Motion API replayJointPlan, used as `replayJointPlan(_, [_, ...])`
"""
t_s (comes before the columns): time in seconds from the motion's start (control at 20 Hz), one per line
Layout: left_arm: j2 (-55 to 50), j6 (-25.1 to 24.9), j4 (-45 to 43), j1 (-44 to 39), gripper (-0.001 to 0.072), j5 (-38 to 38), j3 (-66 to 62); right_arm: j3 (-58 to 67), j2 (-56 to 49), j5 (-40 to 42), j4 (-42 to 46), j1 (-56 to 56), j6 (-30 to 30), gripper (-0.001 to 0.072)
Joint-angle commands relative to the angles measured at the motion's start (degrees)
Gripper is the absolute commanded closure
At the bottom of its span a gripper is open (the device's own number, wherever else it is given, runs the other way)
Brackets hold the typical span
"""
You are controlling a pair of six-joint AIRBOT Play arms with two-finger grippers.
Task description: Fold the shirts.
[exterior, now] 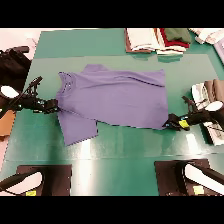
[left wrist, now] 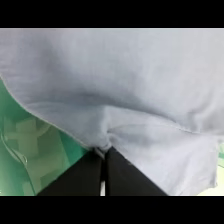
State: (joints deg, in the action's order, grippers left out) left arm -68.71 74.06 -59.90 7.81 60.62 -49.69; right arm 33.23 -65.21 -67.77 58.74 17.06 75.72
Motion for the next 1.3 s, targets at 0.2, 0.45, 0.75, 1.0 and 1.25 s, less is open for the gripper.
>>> replayJointPlan(0.2, [10.2,1.0,-2.3,0.0,0.0681,1.2,-8.5,16.6,4.0,0.0,-0.1,-9.3,-0.2,0.0694])
replayJointPlan(0.45, [25.5,1.2,-2.7,0.0,0.0681,0.5,-33.0,43.7,16.5,0.7,-0.2,-5.1,-0.2,0.0694])
replayJointPlan(0.75, [31.1,5.6,-4.3,0.0,0.0681,-2.6,-61.2,69.0,23.3,-2.1,-0.2,5.5,-0.2,0.0694])
replayJointPlan(1.0, [30.0,8.6,-4.8,0.0,0.0682,-1.4,-65.3,80.3,20.1,-11.5,-0.6,13.7,1.7,0.0695])
replayJointPlan(1.25, [20.6,10.1,-3.0,0.0,0.0682,7.5,-54.4,82.7,10.2,-18.4,-0.2,8.8,2.9,0.0695])
